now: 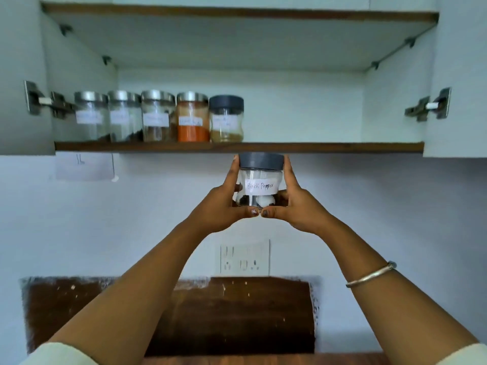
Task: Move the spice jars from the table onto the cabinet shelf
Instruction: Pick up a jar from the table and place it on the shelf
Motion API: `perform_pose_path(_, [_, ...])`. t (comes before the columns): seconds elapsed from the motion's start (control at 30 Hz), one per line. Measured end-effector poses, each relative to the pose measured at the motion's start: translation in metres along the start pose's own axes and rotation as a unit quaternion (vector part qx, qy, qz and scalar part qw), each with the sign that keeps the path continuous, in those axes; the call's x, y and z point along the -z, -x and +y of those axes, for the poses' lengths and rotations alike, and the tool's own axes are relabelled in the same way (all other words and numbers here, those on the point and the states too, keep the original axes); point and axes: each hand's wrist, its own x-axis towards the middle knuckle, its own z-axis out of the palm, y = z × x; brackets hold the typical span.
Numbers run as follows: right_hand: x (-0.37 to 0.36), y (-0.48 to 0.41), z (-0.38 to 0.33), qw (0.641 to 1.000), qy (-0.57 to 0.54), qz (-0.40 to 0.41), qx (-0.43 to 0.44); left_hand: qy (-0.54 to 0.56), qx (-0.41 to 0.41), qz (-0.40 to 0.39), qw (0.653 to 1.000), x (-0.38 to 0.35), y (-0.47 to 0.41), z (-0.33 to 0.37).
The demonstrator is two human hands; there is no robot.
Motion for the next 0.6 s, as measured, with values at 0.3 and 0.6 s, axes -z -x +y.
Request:
perform_pose_path(0.3, [0.054, -0.077, -0.019, 0.996, 0.015, 0.051, 0.067, 0.028, -0.07, 0.082, 0.994, 0.03, -0.083, 0.021])
perform_pose_path(0.6, [0.092, -0.112, -0.012, 0.993, 0.024, 0.071, 0.091, 0.036, -0.095, 0.13, 0.986, 0.032, -0.128, 0.027])
